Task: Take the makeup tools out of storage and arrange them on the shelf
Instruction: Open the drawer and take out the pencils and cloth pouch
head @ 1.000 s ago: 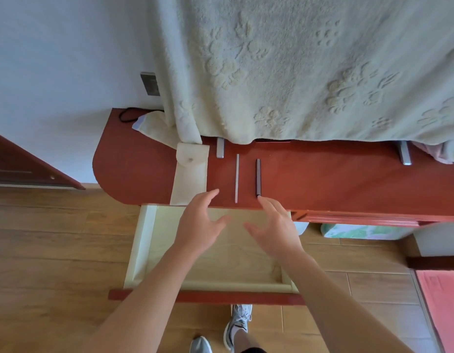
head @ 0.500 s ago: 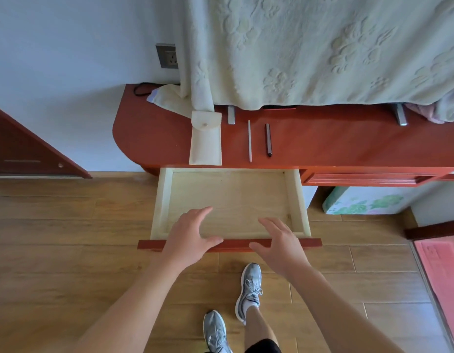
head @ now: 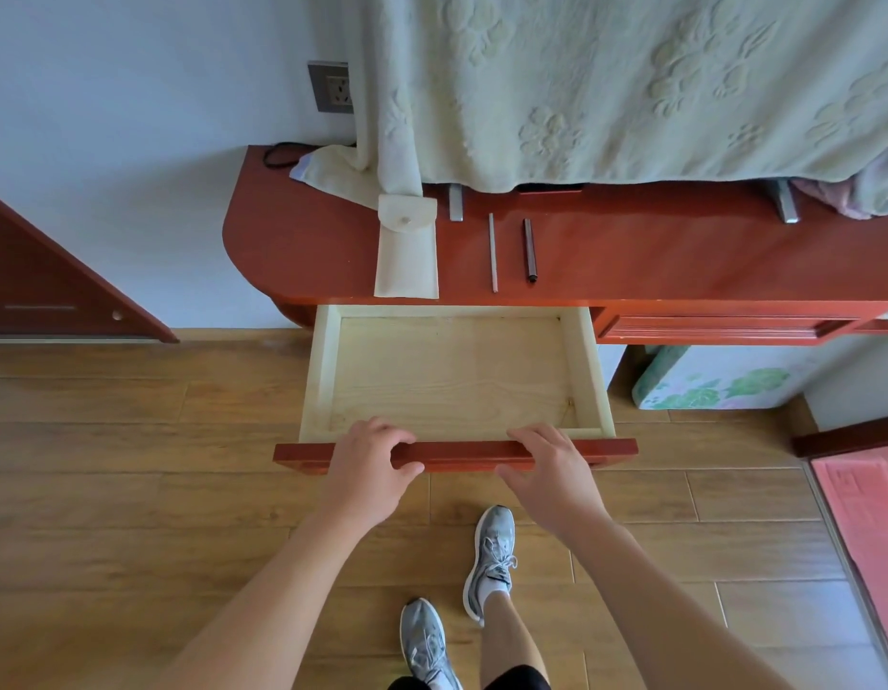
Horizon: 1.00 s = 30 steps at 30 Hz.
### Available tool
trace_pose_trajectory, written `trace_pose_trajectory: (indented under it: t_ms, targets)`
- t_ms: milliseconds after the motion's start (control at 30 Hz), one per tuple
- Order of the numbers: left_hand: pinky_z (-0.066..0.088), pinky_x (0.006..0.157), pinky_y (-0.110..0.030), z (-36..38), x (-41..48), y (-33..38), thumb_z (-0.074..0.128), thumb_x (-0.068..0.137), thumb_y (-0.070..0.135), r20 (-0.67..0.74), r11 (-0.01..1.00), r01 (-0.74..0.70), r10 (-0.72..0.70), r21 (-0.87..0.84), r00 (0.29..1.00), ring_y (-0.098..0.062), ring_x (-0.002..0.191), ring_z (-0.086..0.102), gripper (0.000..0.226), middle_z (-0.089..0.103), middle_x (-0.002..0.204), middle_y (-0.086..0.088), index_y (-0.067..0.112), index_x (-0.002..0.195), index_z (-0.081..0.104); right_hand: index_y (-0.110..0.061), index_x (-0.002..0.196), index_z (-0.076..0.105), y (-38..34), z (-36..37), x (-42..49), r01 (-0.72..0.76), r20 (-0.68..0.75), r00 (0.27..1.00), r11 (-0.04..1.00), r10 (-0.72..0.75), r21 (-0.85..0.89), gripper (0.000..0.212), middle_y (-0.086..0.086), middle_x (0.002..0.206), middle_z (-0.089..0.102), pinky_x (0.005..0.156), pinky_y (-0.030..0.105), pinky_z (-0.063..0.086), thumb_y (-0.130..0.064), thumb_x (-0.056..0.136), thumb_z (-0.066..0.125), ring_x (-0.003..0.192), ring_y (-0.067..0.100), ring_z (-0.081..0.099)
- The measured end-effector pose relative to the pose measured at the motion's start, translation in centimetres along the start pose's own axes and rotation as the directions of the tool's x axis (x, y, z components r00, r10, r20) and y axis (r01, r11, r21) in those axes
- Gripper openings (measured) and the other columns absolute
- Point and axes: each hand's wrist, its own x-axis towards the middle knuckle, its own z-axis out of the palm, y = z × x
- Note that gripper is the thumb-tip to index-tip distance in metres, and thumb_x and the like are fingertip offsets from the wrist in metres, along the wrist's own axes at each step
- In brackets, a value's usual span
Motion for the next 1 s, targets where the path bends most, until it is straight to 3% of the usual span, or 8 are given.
trace_pose_trajectory:
  t_ms: [367,600,700,800,900,1000]
  targets:
    - [0.043,0.092,-0.028,0.4,0.4,-0.3,0.078,0.083,0.030,-0.045,1.000,-0.004,0.004,-0.008,0.999,-0.012,0.103,0.056,0.025,0.065,0.106,0.011,0.026,0.108,0.074,-0.019,0.112,0.070,0.2,0.2,1.0,0.018,-0.019,1.000,0.999,-0.019,-0.050,0.025,-0.012,0.108,0.057,0.081,0.019,0.040,-0.018,0.087,0.068,0.105,0.009,0.051]
    - [0.047,0.094,-0.034,0.4,1.4,-0.5,0.081,0.079,0.033,-0.061,1.000,0.010,-0.010,0.008,0.998,-0.013,0.105,0.058,0.029,0.064,0.105,0.013,0.028,0.106,0.073,-0.020,0.112,0.069,0.4,-0.2,2.2,0.008,-0.011,1.000,0.999,-0.009,-0.044,0.028,-0.013,0.108,0.059,0.083,0.019,0.039,-0.019,0.083,0.072,0.109,0.011,0.051]
    - [0.041,0.109,-0.036,0.2,2.3,-0.1,0.086,0.072,0.037,-0.154,0.999,0.052,-0.051,0.002,0.987,-0.017,0.124,0.051,0.063,0.056,0.129,0.008,0.027,0.127,0.057,-0.021,0.130,0.058,0.4,-0.6,3.2,-0.005,-0.040,0.999,0.999,0.003,-0.054,0.051,-0.010,0.123,0.055,0.093,0.021,0.039,-0.024,0.082,0.074,0.120,0.012,0.044]
    - [0.025,0.120,-0.044,-0.4,3.7,0.3,0.089,0.066,0.042,-0.172,0.991,0.133,-0.132,-0.008,0.976,-0.023,0.146,0.026,0.108,0.026,0.158,-0.001,0.029,0.150,0.022,-0.024,0.147,0.034,0.2,-1.4,4.5,-0.011,-0.038,0.999,0.997,0.009,-0.074,0.077,-0.007,0.135,0.045,0.102,0.027,0.037,-0.028,0.081,0.075,0.128,0.014,0.034]
    - [0.013,0.122,-0.049,-1.1,5.6,0.3,0.091,0.061,0.047,-0.153,0.984,0.170,-0.160,0.057,0.975,-0.026,0.153,0.004,0.134,0.000,0.166,-0.003,0.030,0.154,-0.003,-0.025,0.152,0.016,-0.1,-2.2,6.2,-0.020,-0.038,0.999,0.995,0.016,-0.097,0.097,-0.006,0.145,0.032,0.110,0.030,0.031,-0.032,0.078,0.078,0.135,0.015,0.025]
    - [0.002,0.123,-0.048,-1.8,7.4,0.2,0.089,0.059,0.053,-0.133,0.976,0.193,-0.180,0.097,0.975,-0.024,0.152,-0.011,0.144,-0.015,0.165,-0.002,0.028,0.153,-0.017,-0.020,0.154,0.002,0.1,-2.8,8.2,-0.036,-0.053,0.998,0.991,0.029,-0.131,0.115,-0.003,0.158,0.015,0.121,0.032,0.016,-0.039,0.073,0.081,0.147,0.017,0.007]
